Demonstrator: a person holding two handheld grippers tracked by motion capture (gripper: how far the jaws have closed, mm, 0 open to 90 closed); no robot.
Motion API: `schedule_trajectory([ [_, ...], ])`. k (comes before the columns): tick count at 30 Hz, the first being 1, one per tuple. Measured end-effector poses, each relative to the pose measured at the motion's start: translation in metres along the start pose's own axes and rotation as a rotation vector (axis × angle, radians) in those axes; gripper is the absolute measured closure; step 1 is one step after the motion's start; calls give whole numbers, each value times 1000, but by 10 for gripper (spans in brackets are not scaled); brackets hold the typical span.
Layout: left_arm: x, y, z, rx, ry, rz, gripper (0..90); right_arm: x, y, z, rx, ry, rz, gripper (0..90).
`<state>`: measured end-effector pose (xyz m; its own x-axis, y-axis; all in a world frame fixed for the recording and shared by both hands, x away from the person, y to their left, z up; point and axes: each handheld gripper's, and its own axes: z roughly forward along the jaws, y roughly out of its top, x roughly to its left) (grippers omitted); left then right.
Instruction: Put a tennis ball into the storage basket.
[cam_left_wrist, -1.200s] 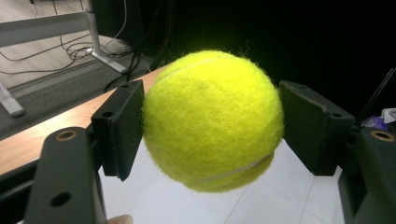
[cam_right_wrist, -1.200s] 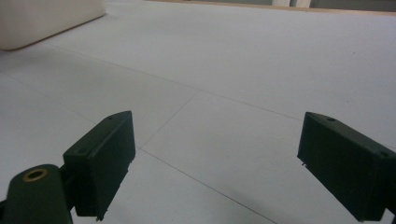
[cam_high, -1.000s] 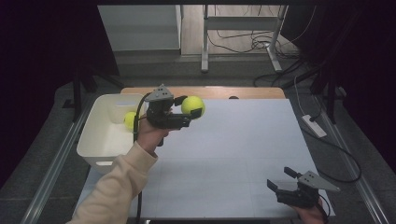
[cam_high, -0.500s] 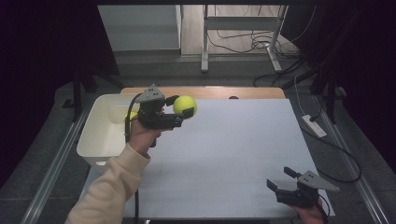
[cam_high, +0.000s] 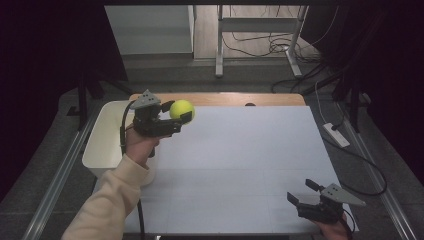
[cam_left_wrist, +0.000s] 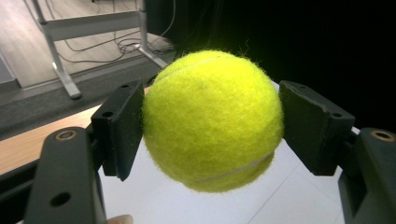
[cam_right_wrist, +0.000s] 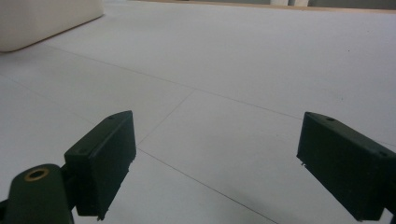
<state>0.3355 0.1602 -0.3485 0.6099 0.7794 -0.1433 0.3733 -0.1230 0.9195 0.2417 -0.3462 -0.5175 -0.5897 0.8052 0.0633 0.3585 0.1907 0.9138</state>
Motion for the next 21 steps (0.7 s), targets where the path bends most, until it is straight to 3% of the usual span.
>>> schedule_trajectory([
  [11,16,-10,-16,-8,75,-28,273,2,0,2,8,6,-5,118],
  [21,25,-16,-32,-16,104,-42,273,4,0,4,14,4,-9,118],
])
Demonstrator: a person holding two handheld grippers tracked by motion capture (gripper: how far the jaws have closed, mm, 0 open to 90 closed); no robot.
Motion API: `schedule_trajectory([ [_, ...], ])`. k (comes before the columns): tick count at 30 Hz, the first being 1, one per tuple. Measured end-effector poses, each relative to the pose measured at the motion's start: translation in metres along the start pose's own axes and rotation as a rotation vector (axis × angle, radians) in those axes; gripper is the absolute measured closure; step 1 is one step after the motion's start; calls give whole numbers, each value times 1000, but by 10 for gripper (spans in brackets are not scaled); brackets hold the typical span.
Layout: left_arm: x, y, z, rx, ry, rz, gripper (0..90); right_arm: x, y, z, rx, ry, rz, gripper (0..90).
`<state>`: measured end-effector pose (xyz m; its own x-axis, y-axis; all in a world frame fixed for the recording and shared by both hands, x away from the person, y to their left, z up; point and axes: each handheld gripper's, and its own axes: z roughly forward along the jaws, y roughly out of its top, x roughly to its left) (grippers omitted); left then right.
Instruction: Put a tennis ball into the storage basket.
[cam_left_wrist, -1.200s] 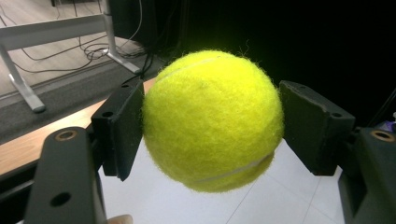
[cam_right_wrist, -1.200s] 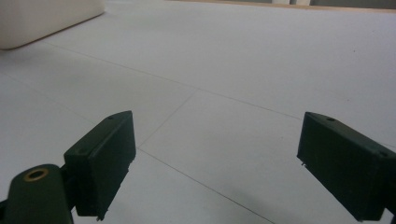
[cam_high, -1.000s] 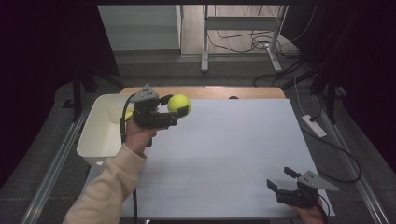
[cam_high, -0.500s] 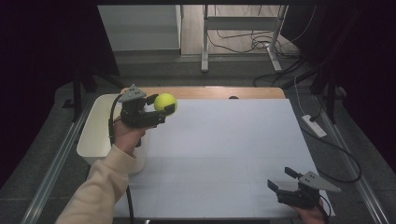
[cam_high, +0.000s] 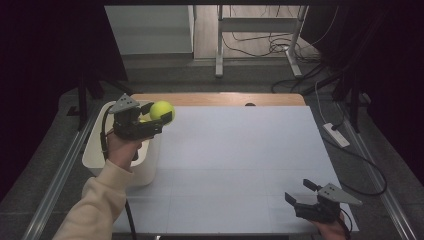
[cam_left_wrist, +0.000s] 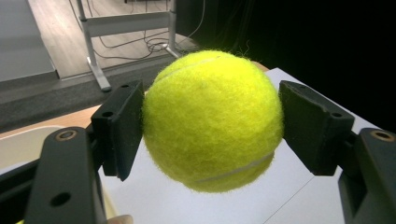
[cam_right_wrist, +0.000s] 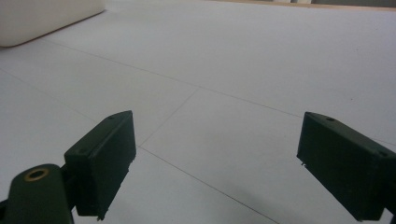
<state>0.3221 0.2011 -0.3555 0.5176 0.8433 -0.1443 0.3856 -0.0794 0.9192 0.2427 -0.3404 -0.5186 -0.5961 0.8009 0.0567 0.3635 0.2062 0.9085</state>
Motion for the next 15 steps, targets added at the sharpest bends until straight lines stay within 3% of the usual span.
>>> schedule_trajectory([
  [15,21,-15,-21,12,70,-39,273,0,0,1,1,1,-3,118],
])
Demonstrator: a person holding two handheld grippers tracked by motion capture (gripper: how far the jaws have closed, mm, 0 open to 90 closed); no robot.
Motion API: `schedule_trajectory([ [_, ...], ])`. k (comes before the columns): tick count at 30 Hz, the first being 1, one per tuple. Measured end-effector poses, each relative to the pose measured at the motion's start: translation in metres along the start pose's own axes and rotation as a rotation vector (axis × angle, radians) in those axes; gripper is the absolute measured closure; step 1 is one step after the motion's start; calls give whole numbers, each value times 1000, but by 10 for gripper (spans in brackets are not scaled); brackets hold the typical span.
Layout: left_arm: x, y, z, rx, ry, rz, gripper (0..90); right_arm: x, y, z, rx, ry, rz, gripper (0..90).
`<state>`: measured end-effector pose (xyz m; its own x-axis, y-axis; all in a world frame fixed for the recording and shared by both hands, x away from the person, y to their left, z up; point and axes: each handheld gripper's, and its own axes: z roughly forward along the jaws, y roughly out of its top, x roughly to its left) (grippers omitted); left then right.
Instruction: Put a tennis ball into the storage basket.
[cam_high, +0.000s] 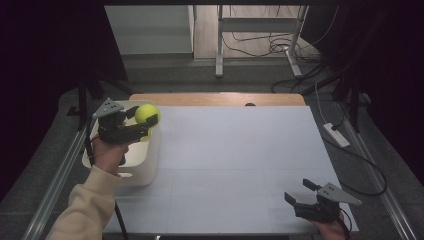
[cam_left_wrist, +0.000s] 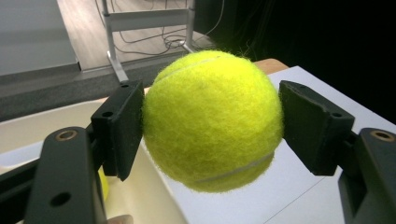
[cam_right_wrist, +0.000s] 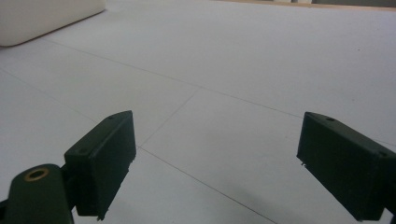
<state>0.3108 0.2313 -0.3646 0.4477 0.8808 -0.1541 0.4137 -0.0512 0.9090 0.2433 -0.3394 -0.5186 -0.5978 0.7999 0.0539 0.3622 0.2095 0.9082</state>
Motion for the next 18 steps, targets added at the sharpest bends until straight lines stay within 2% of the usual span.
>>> schedule_trajectory([
  [4,6,-3,-1,8,13,-10,273,0,0,1,0,2,0,118],
  [9,20,-7,-3,19,59,-28,273,0,0,2,3,2,-2,118],
  [13,30,-10,0,43,87,-38,273,1,1,2,5,2,-6,118],
  [18,43,-14,5,76,112,-70,272,0,1,2,5,2,-6,118],
])
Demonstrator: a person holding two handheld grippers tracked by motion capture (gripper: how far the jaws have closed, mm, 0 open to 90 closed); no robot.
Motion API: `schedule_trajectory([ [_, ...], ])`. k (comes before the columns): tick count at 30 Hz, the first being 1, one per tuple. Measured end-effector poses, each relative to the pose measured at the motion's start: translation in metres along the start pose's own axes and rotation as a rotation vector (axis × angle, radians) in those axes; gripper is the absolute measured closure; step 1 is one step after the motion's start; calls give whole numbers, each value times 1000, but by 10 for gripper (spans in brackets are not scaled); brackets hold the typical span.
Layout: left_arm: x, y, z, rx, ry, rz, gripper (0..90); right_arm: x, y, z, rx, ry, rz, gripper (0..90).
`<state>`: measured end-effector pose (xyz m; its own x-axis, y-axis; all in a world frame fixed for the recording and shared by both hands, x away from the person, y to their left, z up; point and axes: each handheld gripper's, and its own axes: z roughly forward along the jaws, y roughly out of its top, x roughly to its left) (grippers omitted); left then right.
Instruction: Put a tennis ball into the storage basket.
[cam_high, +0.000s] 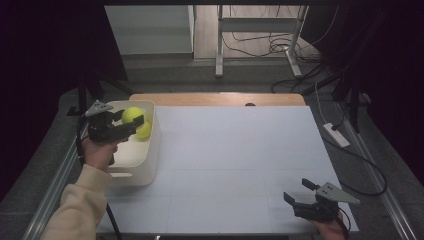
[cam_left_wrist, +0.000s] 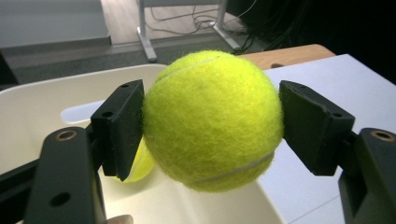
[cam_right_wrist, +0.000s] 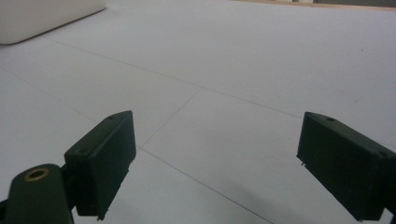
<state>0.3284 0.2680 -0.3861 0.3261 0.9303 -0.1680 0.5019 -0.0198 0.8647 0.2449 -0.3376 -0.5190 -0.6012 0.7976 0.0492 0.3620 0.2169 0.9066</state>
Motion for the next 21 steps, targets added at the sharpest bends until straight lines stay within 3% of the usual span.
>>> schedule_trajectory([
  [9,8,0,8,28,20,-10,271,0,0,0,0,0,1,117],
  [13,11,1,17,69,47,8,271,1,0,1,0,5,3,118],
  [14,14,1,22,95,46,-1,271,1,0,1,2,6,2,118],
  [21,21,1,34,154,52,-17,270,1,0,1,4,2,2,118],
])
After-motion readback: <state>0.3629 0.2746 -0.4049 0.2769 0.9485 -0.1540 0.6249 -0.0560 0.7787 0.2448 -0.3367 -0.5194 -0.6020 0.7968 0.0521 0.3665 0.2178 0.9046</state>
